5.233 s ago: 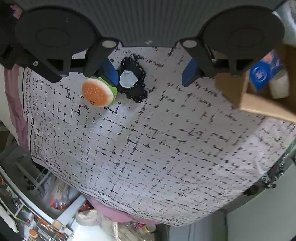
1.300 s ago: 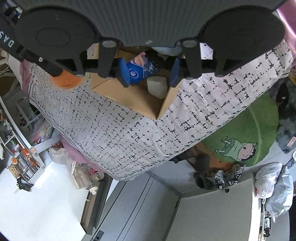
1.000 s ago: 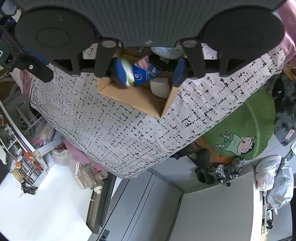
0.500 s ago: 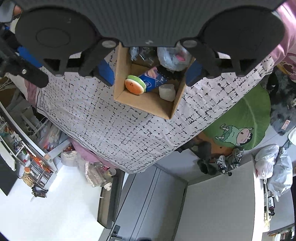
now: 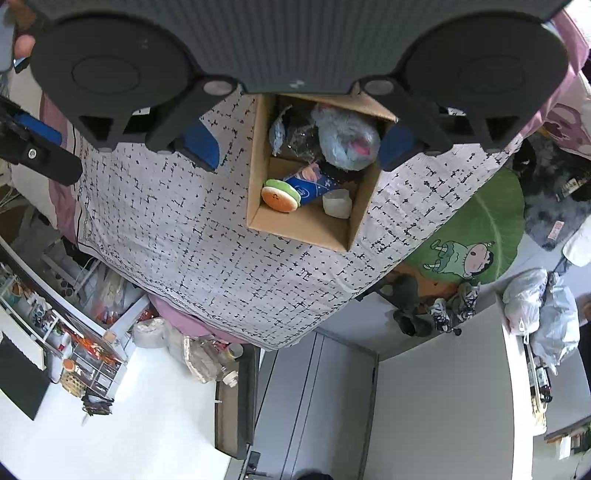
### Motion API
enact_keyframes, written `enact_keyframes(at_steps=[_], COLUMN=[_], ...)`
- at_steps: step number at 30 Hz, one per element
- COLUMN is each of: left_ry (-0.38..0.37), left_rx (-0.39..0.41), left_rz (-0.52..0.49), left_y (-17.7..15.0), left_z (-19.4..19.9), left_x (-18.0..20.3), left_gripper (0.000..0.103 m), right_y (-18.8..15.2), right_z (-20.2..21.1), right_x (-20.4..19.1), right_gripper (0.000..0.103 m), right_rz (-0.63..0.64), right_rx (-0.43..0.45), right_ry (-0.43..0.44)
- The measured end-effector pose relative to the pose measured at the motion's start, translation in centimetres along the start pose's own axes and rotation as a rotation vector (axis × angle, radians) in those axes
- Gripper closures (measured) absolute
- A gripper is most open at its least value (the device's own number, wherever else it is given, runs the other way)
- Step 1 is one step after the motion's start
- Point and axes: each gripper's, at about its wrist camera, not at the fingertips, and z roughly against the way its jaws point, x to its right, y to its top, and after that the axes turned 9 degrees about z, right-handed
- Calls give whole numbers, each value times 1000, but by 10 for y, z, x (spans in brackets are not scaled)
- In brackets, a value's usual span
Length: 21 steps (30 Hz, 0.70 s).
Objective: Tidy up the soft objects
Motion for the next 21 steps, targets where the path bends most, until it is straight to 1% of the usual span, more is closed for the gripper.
enact_keyframes(at_steps=[2, 5, 11, 16, 21], left_ry=[8, 16, 15, 13, 26], left_rx=[0, 0, 1, 13, 14], left_rz=[-12, -32, -40, -57, -87], left_y=[-5, -13, -29, -43, -56], left_z=[5, 12, 28, 44, 55], left_x=[4, 11, 23, 31, 38], left_gripper=[9, 9, 8, 8, 8], right_y=[-2, -4, -6, -13, -19], right_z=[6, 16, 37, 53, 69], right_x=[6, 13, 22, 30, 28], right_gripper=[0, 0, 0, 0, 0], right_rz=[-3, 32, 87, 97, 137], right_rx=[-13, -28, -25, -31, -32], right_ry=[2, -24, -68, -49, -40])
